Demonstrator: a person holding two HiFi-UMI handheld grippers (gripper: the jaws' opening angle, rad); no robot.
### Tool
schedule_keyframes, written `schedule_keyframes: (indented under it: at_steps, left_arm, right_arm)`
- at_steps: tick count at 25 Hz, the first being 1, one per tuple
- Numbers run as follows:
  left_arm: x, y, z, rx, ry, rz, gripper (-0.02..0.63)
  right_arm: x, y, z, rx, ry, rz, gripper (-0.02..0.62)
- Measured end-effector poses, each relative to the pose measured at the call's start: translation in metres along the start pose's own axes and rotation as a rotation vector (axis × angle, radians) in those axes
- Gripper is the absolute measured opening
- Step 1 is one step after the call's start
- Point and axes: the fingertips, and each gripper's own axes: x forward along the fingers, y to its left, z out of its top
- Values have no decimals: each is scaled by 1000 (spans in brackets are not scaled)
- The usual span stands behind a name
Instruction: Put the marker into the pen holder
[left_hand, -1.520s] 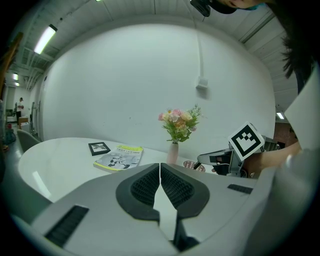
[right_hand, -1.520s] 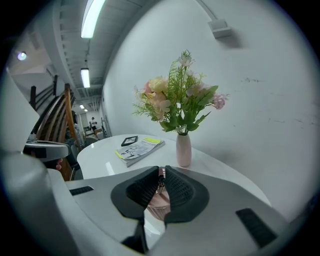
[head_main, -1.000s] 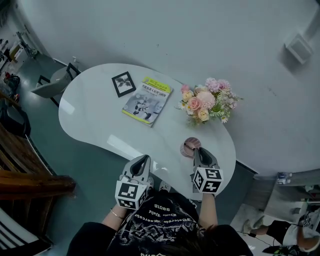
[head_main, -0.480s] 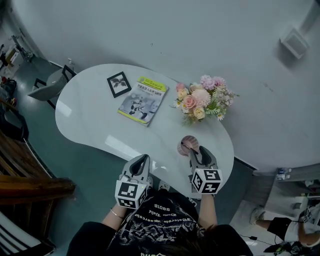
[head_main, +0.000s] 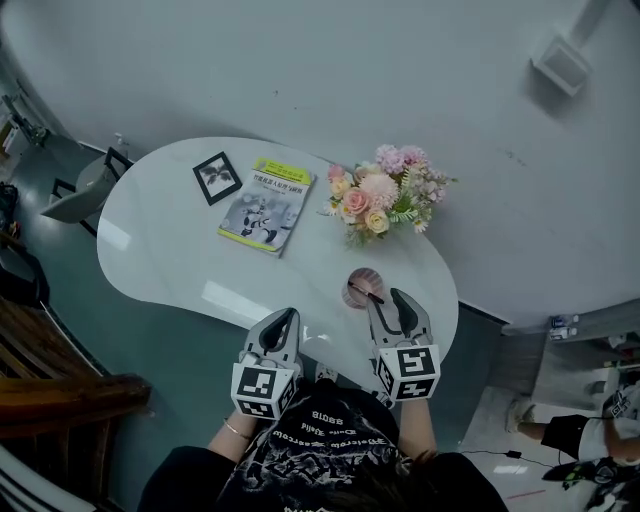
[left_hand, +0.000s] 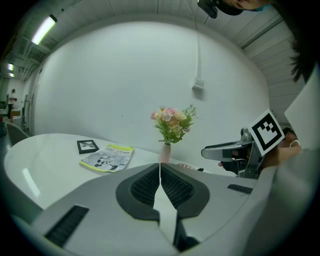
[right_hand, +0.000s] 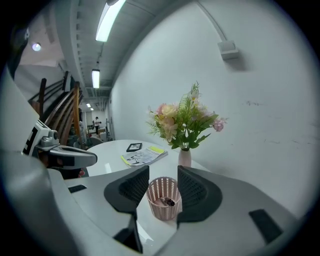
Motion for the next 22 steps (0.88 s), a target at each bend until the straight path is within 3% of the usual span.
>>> schedule_keyframes:
  at_steps: [12, 22]
  left_arm:
    - [10, -22, 16, 28, -41, -86, 26]
    - [11, -34, 19, 54, -48, -123, 26]
  right_arm:
    - [-30, 1, 4, 48, -24, -46, 178]
    - [-43, -7, 0, 57, -36, -104, 50]
